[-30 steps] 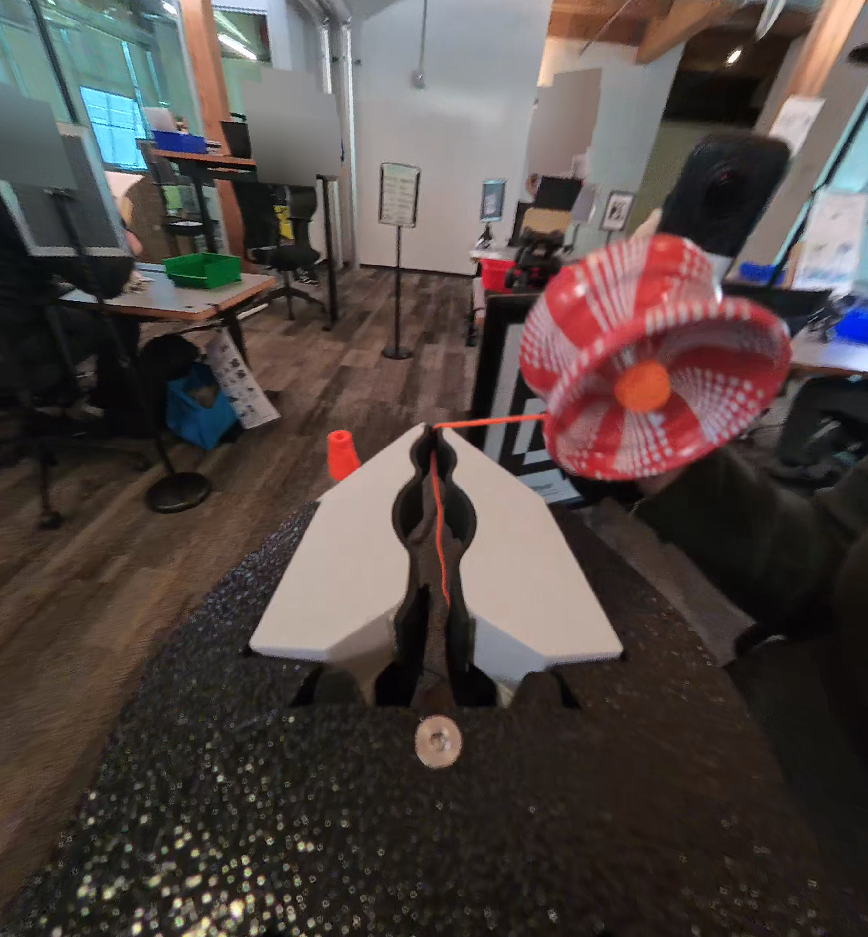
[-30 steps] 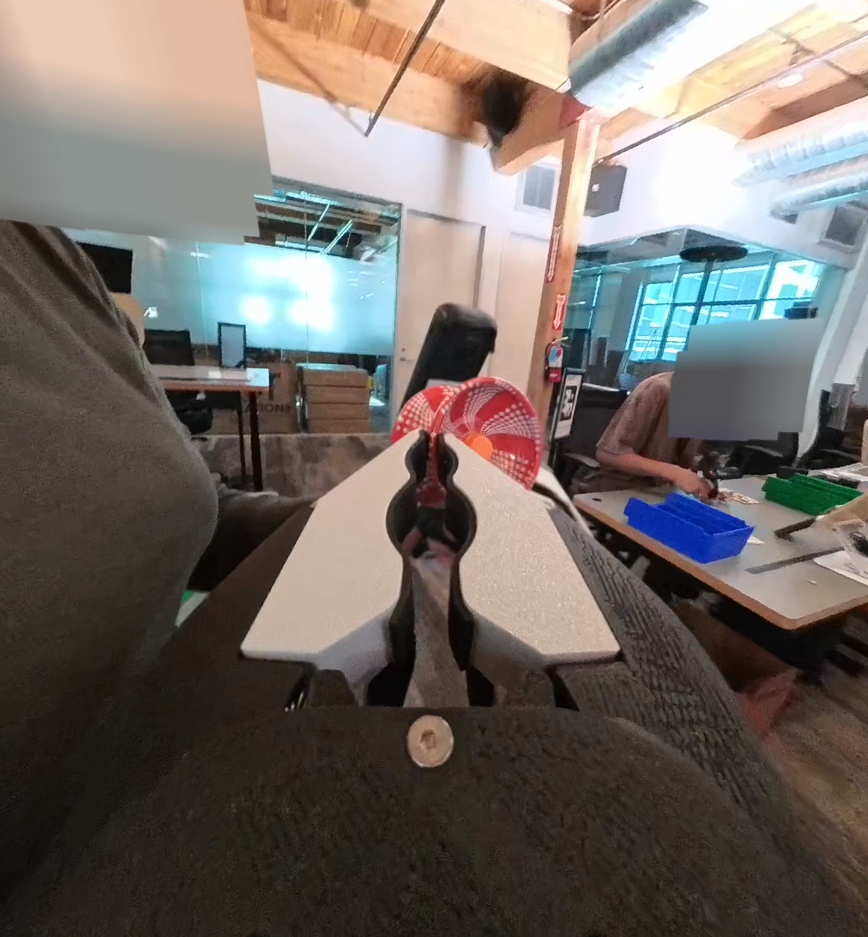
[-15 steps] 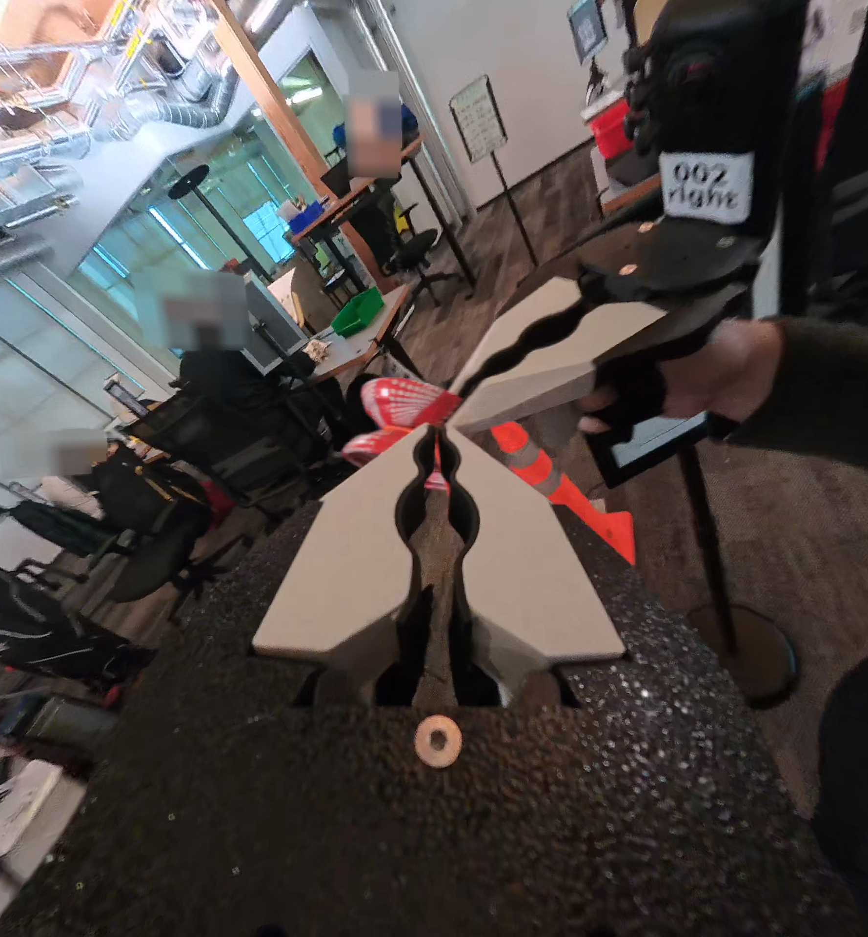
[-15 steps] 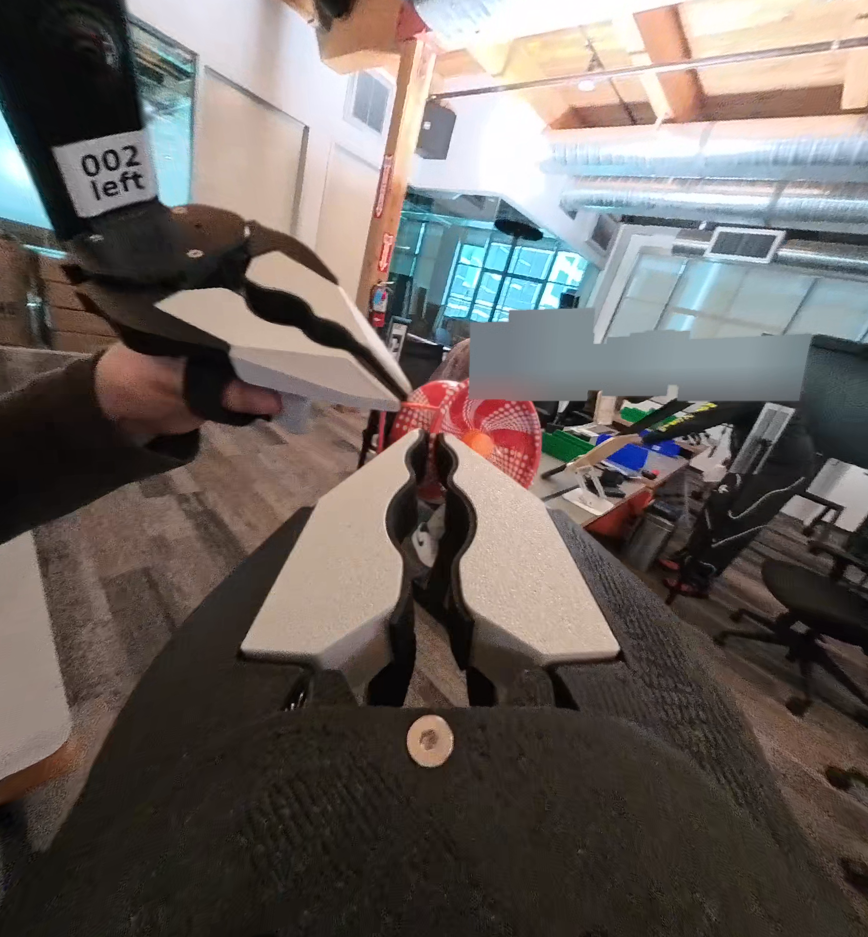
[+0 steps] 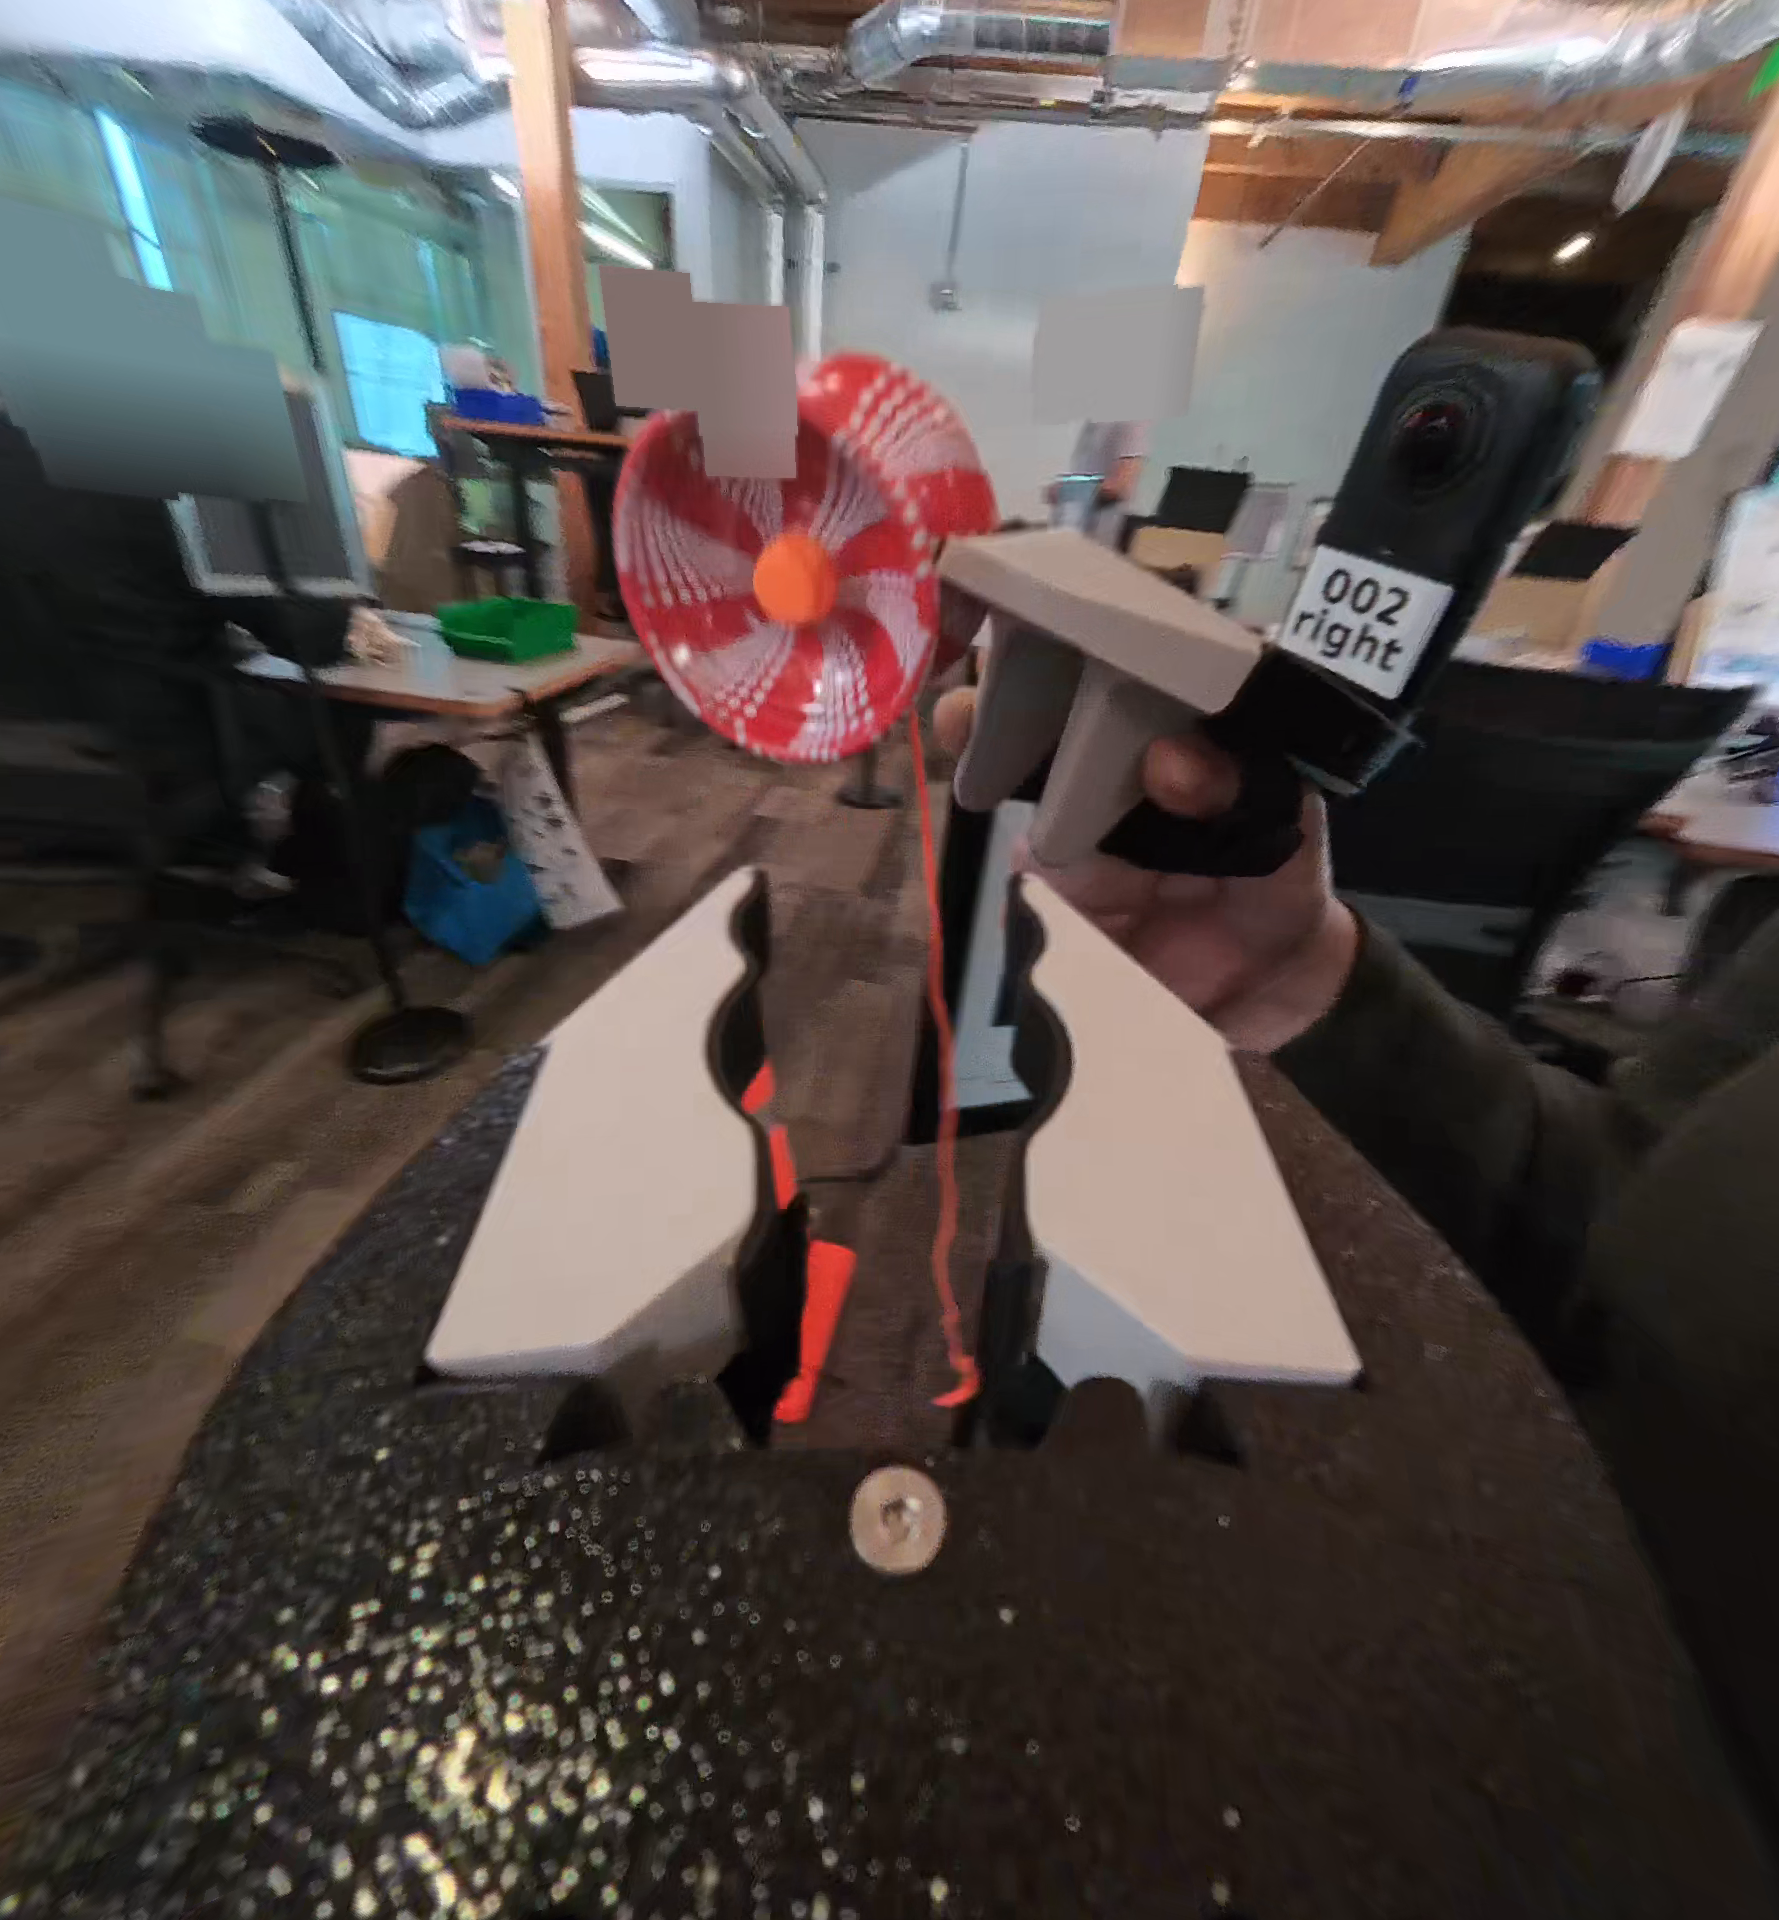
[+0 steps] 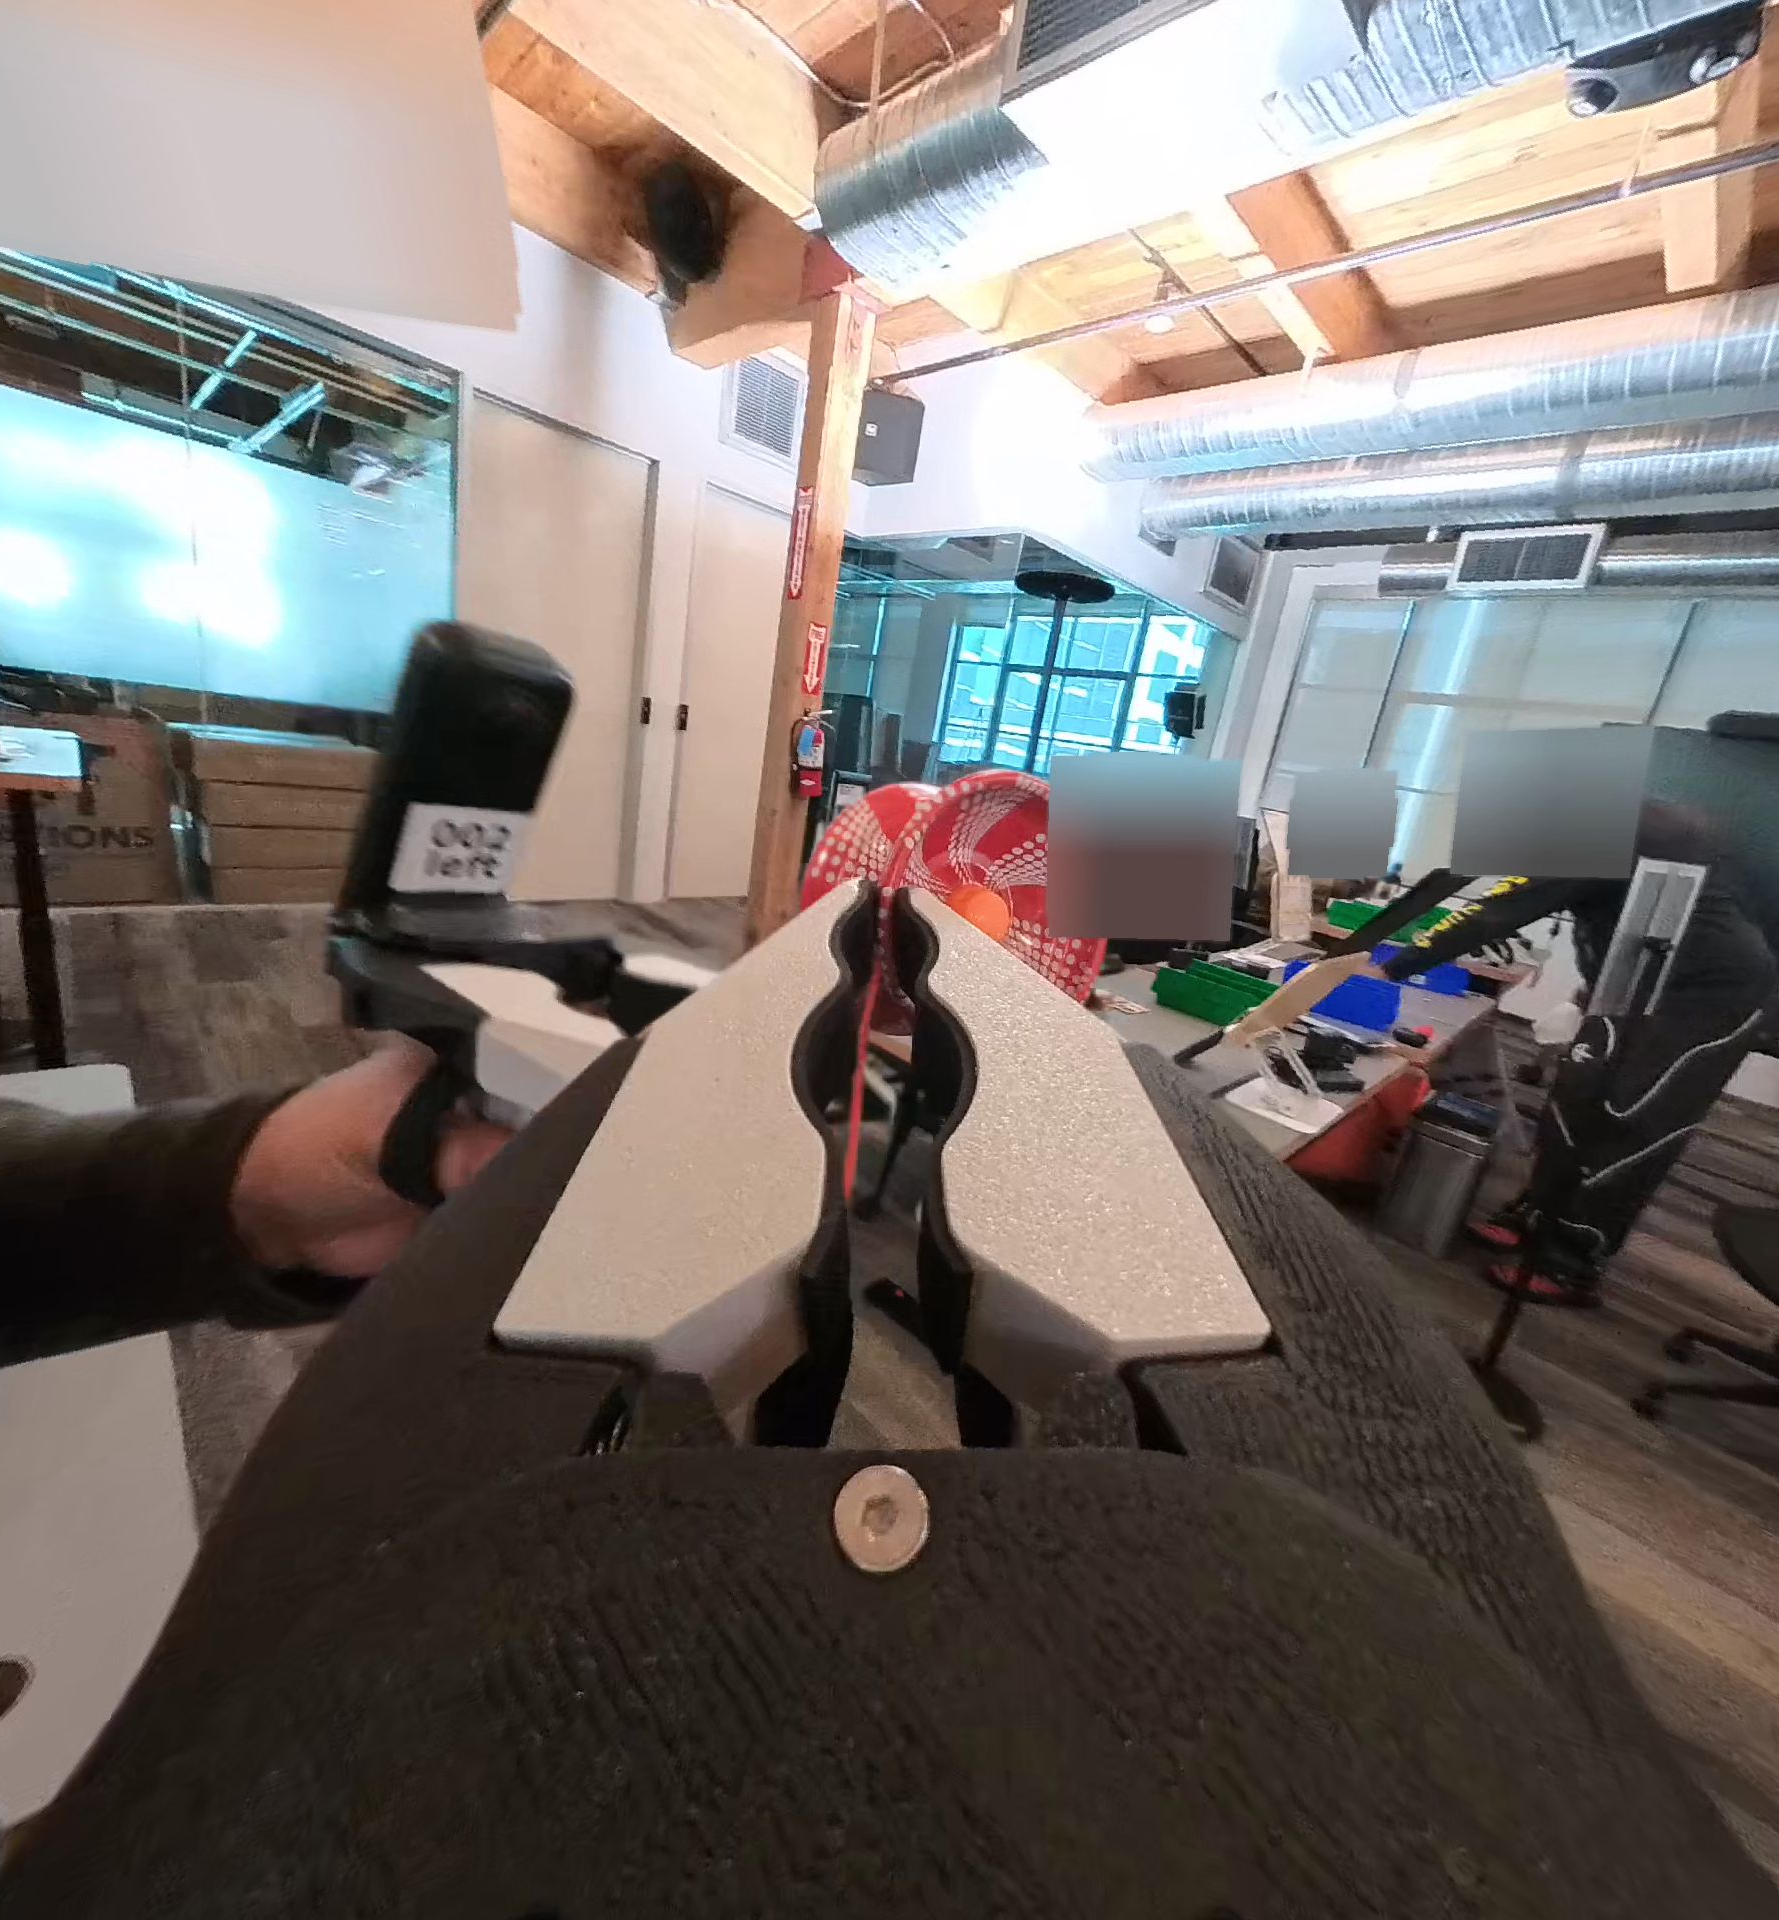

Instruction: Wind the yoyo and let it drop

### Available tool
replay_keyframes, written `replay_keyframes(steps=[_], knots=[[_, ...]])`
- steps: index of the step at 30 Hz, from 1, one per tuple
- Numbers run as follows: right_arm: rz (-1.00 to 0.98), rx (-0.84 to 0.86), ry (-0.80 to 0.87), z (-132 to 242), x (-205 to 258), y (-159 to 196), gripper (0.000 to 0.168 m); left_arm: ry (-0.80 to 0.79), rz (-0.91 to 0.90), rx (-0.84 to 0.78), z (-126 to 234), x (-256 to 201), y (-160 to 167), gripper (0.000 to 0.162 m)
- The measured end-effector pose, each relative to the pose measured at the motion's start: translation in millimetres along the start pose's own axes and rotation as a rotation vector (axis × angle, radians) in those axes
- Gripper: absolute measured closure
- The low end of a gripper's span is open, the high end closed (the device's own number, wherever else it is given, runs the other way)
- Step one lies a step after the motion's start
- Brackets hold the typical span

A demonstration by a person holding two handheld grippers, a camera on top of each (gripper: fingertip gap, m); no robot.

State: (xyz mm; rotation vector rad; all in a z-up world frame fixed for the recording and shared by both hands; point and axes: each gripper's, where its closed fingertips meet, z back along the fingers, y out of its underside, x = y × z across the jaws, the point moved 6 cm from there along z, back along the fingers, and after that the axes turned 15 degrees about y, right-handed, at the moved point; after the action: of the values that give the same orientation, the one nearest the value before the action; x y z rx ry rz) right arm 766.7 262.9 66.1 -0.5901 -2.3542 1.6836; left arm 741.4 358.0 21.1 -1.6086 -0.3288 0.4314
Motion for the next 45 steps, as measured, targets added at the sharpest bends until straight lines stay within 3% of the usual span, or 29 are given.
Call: replay_keyframes(steps=[2, 4, 7, 14, 16, 19, 20, 22, 23, 30, 34, 38, 41, 45], knots=[[-0.022, -0.005, -0.019, 0, 1, -1, 0.168, 0.138, 0.104, -0.033, -5, 0, 8, 0.151], [-0.044, -0.007, -0.04, -2, 4, -2, 0.168, 0.249, 0.195, -0.072, -9, 0, 15, 0.162], [-0.046, 0.001, -0.055, -3, 6, -1, 0.168, 0.286, 0.25, -0.075, -11, 4, 28, 0.151], [-0.052, 0.012, -0.058, -3, 6, 1, 0.167, -0.055, 0.143, -0.136, 15, 29, 38, 0.114], [-0.056, 0.015, -0.062, -4, 6, 2, 0.167, -0.109, 0.116, -0.12, 20, 29, 40, 0.099], [-0.065, 0.027, -0.074, -9, 9, 7, 0.167, -0.09, 0.117, -0.098, 15, 27, 43, 0.095], [-0.069, 0.03, -0.08, -11, 12, 8, 0.167, -0.058, 0.123, -0.093, 11, 27, 43, 0.102], [-0.076, 0.03, -0.091, -14, 15, 8, 0.168, 0.04, 0.126, -0.067, 3, 23, 46, 0.152], [-0.076, 0.03, -0.096, -14, 17, 7, 0.168, 0.061, 0.133, -0.058, 2, 22, 49, 0.162], [-0.131, -0.02, -0.126, -3, 22, -12, 0.168, 0.023, 0.311, 0.084, 5, 46, 122, 0.162], [-0.167, -0.007, -0.259, 4, 26, -15, 0.168, -0.035, 0.365, 0.174, 12, 67, 147, 0.162], [-0.088, 0.213, -0.456, 12, 35, 13, 0.168, -0.123, 0.318, 0.14, 29, 93, 111, 0.162], [0.0, 0.373, -0.439, 16, 32, 39, 0.167, -0.167, 0.265, 0.112, 42, 103, 66, 0.162], [0.079, 0.462, -0.384, 13, 29, 53, 0.167, -0.17, 0.136, 0.095, 51, 86, -5, 0.162]])
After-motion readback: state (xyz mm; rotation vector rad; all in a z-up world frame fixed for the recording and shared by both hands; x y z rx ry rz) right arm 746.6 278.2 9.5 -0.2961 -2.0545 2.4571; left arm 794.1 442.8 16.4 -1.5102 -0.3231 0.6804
